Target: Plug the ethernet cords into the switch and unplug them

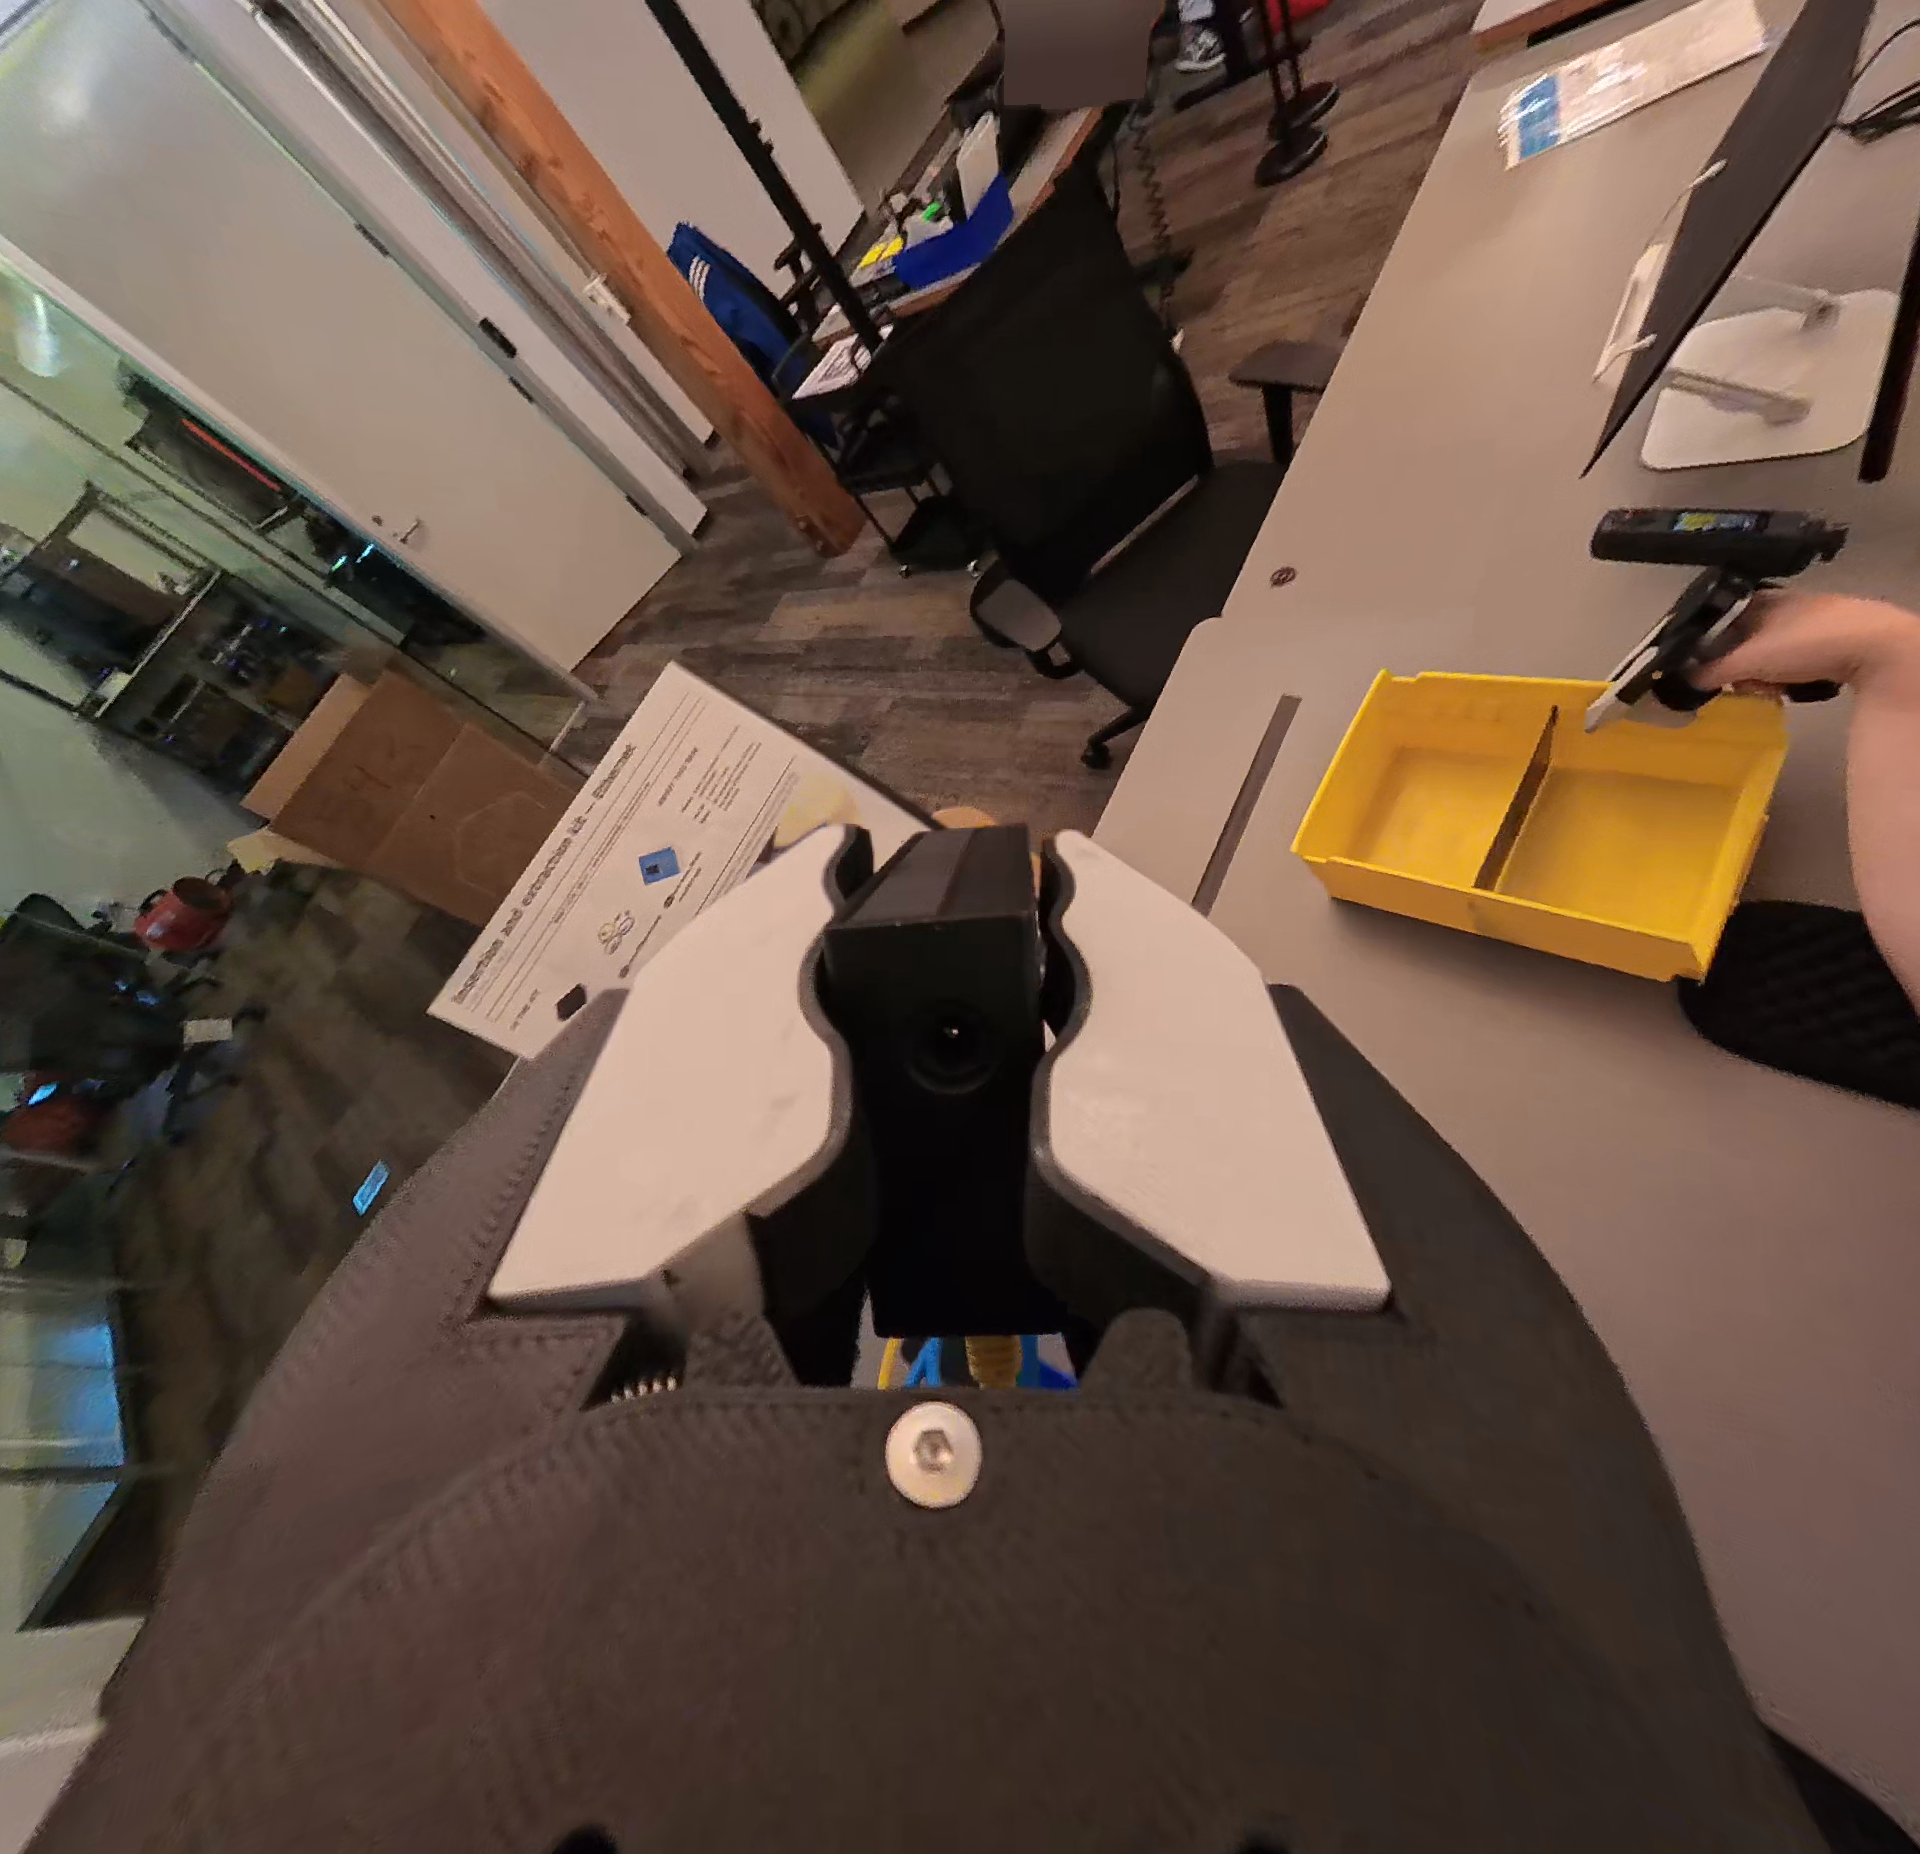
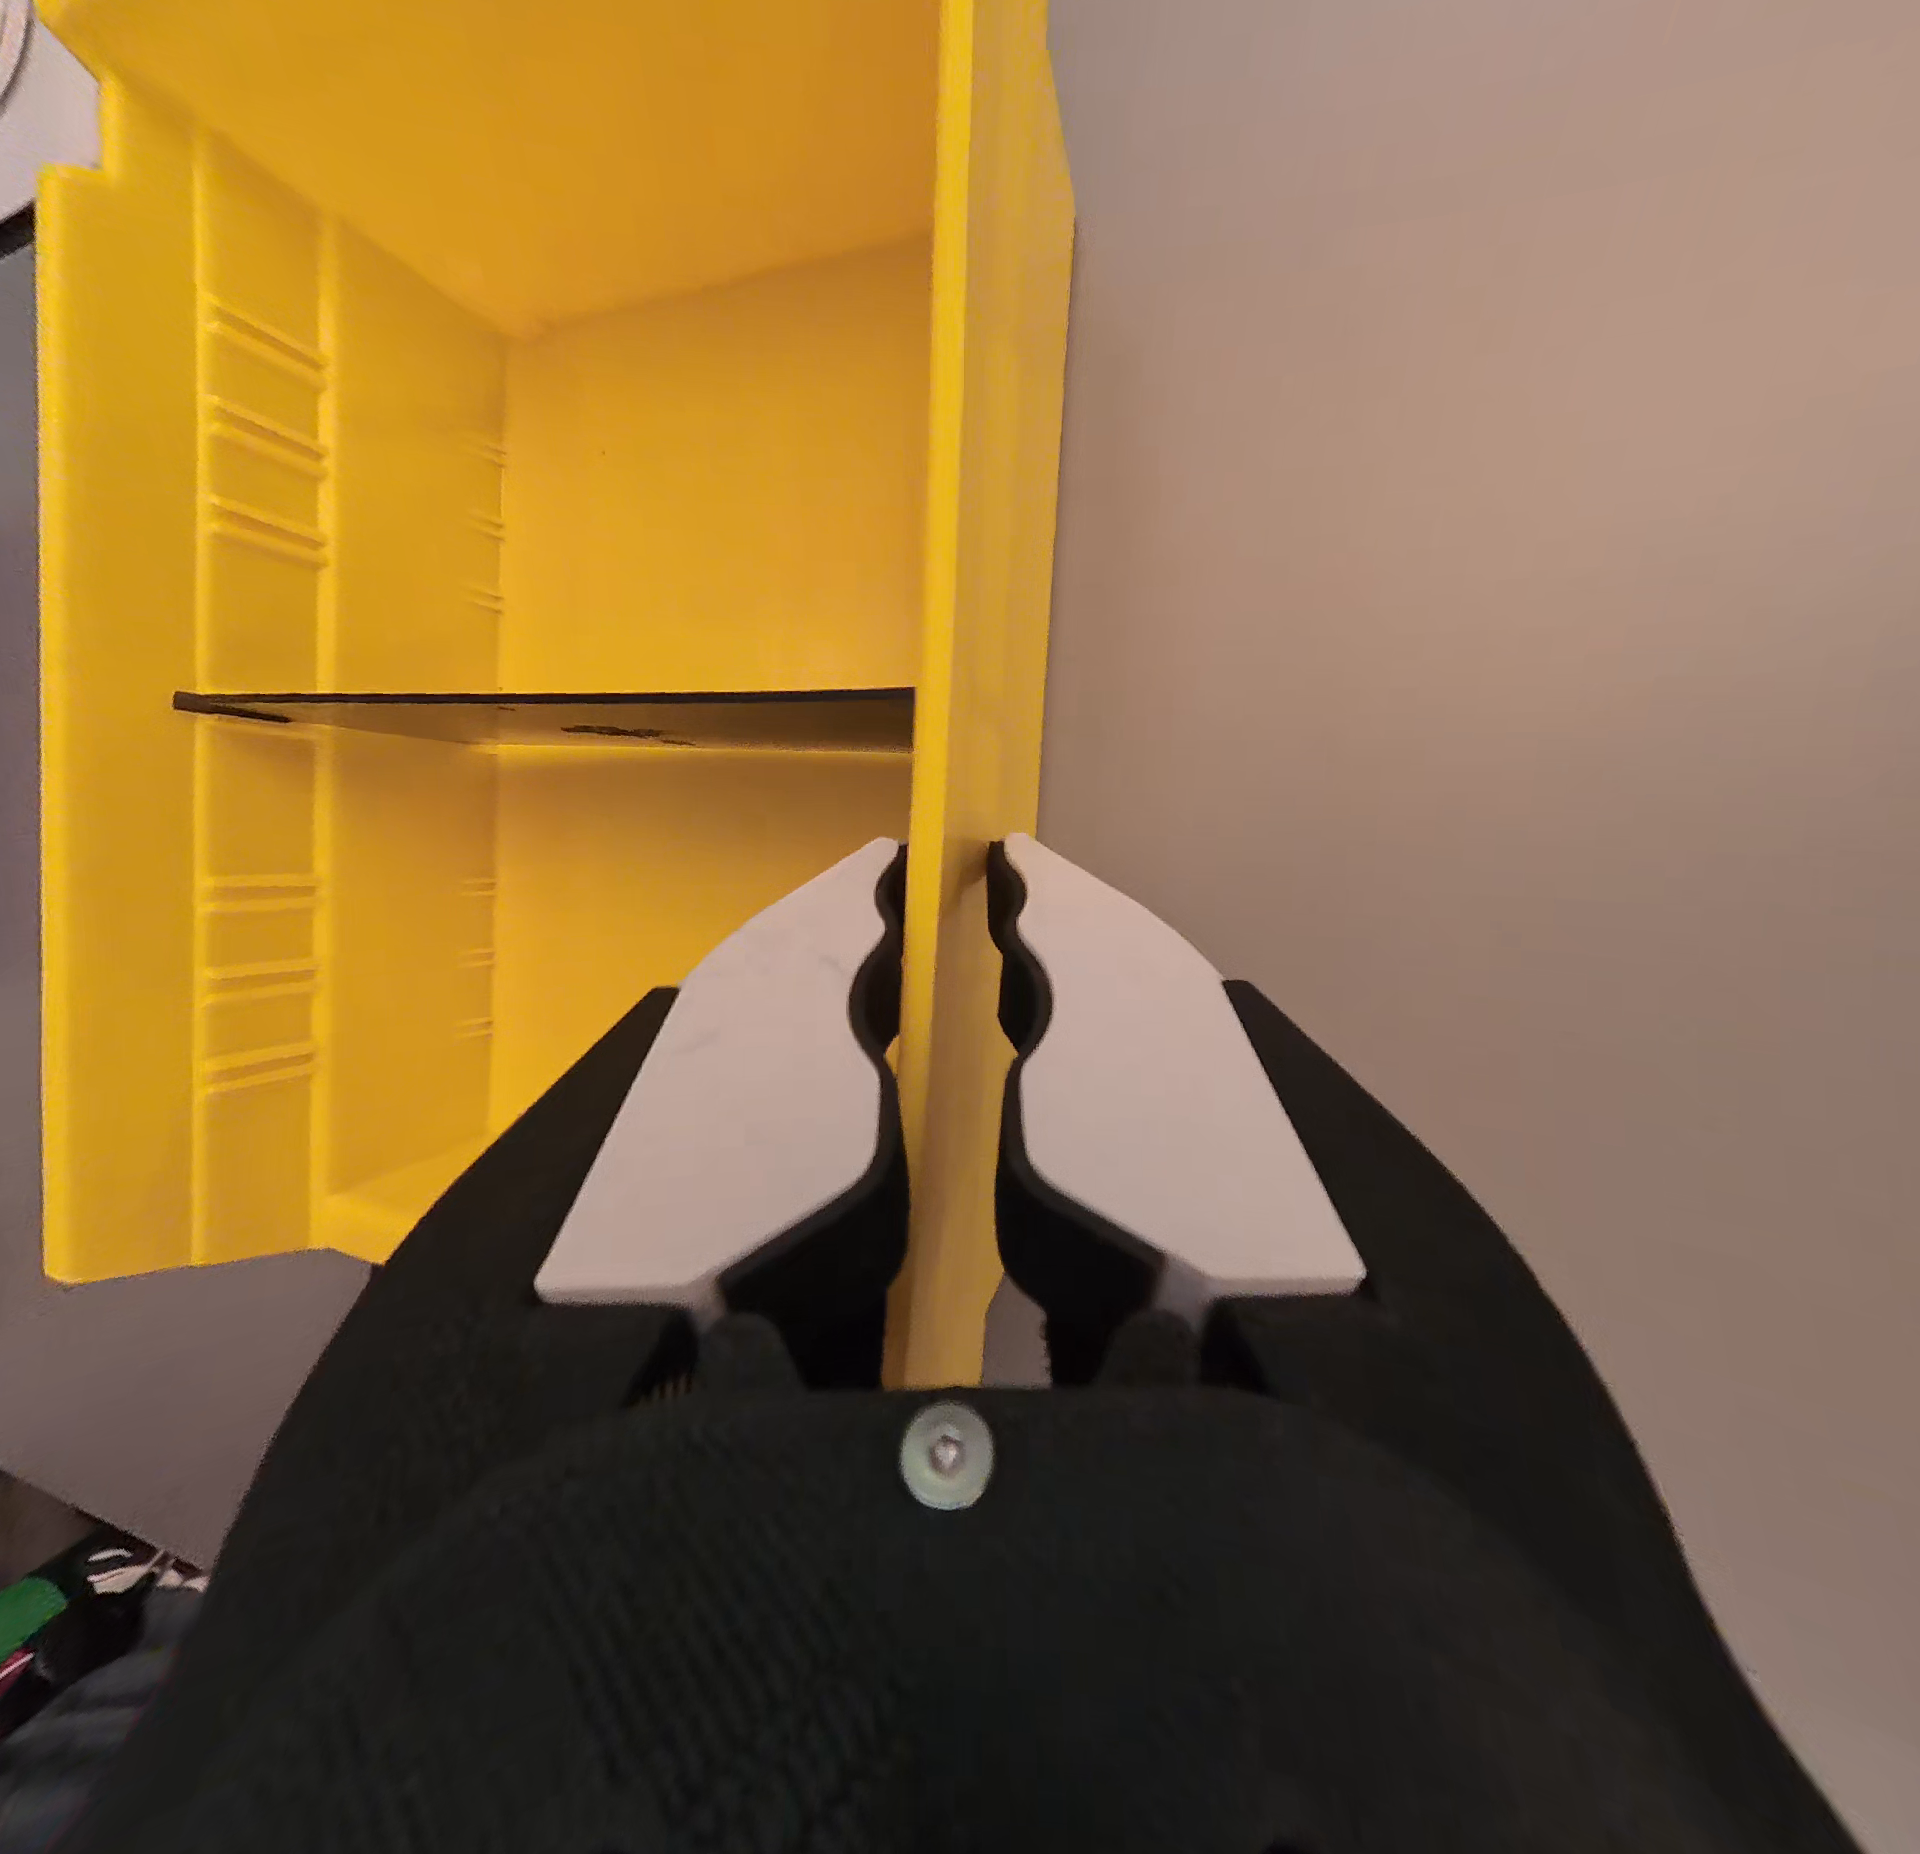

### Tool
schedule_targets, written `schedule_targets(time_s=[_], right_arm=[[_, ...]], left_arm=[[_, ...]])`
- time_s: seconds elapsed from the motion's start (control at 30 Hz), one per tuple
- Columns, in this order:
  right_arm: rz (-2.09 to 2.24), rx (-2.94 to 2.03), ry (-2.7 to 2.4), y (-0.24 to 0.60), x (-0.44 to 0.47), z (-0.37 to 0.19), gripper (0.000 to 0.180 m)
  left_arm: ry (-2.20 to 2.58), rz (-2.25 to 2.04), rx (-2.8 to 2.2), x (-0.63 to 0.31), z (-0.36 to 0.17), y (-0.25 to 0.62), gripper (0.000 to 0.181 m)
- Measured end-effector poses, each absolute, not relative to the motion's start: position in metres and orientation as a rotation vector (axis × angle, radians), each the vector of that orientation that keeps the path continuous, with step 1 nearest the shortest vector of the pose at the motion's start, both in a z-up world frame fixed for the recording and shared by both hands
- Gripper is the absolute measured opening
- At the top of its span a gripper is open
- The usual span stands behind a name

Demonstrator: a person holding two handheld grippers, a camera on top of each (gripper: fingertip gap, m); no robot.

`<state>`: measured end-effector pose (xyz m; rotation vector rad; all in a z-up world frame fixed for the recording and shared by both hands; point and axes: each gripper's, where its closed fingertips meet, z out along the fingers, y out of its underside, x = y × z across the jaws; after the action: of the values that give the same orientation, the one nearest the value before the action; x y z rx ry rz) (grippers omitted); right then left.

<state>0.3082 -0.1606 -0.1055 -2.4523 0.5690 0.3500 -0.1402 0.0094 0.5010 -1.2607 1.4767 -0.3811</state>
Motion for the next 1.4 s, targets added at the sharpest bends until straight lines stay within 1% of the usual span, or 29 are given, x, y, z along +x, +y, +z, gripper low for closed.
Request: schedule_targets(time_s=[0.13, 0.23, 0.27, 0.33, 0.37, 0.4, 0.47, 0.57, 0.63, 0.67, 0.73, 0.83, 0.9, 0.97, 1.03, 1.1, 1.2, 1.33, 1.4], right_arm=[[0.314, -2.457, 0.552, -0.162, 0.313, -0.106, 0.014], [0.291, -2.457, 0.521, -0.16, 0.314, -0.105, 0.013], [0.302, -2.436, 0.527, -0.159, 0.315, -0.103, 0.016], [0.34, -2.345, 0.596, -0.158, 0.321, -0.095, 0.039], [0.357, -2.293, 0.635, -0.161, 0.325, -0.088, 0.047], [0.359, -2.235, 0.673, -0.165, 0.332, -0.078, 0.051], [0.342, -2.07, 0.68, -0.167, 0.341, -0.043, 0.05], [0.239, -1.73, 0.356, -0.15, 0.321, 0.053, 0.051], [0.145, -1.491, 0.065, -0.136, 0.275, 0.12, 0.056], [0.116, -1.409, -0.08, -0.128, 0.242, 0.143, 0.059], [0.073, -1.314, -0.37, -0.107, 0.167, 0.166, 0.065], [-0.018, -1.262, -0.678, -0.067, 0.069, 0.161, 0.075], [-0.101, -1.265, -0.865, -0.042, 0.015, 0.137, 0.078], [-0.221, -1.295, -1.015, -0.02, -0.019, 0.104, 0.079], [-0.232, -1.35, -1.117, -0.008, -0.044, 0.076, 0.08], [-0.152, -1.364, -1.144, -0.003, -0.066, 0.064, 0.08], [-0.151, -1.372, -1.145, 0.003, -0.082, 0.057, 0.081], [0.018, -1.499, -1.025, 0.007, -0.102, 0.058, 0.081], [-0.021, -1.531, -1.003, 0.011, -0.107, 0.056, 0.08]], left_arm=[[1.478, -0.463, -1.262, -0.119, 0.475, 0.006, 0.03], [1.454, -0.612, -1.301, -0.098, 0.438, 0.013, 0.03], [1.44, -0.674, -1.316, -0.091, 0.423, 0.015, 0.03], [1.423, -0.799, -1.352, -0.077, 0.385, 0.017, 0.03], [1.386, -0.86, -1.392, -0.071, 0.365, 0.02, 0.03], [1.365, -0.934, -1.418, -0.065, 0.343, 0.021, 0.03], [1.322, -1.084, -1.473, -0.056, 0.3, 0.023, 0.03], [1.251, -1.251, -1.552, -0.05, 0.243, 0.03, 0.029], [1.2, -1.373, -1.602, -0.048, 0.209, 0.031, 0.029], [1.172, -1.434, -1.619, -0.047, 0.194, 0.031, 0.029], [1.113, -1.515, -1.643, -0.048, 0.165, 0.03, 0.029], [1.024, -1.64, -1.679, -0.052, 0.127, 0.027, 0.029], [0.949, -1.76, -1.681, -0.058, 0.111, 0.025, 0.029], [0.888, -1.862, -1.67, -0.066, 0.101, 0.024, 0.029], [0.844, -1.899, -1.667, -0.073, 0.09, 0.027, 0.028], [0.812, -1.913, -1.665, -0.079, 0.08, 0.029, 0.027], [0.733, -1.928, -1.671, -0.086, 0.068, 0.037, 0.029], [0.667, -1.896, -1.664, -0.095, 0.059, 0.045, 0.029], [0.677, -1.904, -1.665, -0.095, 0.061, 0.044, 0.029]])
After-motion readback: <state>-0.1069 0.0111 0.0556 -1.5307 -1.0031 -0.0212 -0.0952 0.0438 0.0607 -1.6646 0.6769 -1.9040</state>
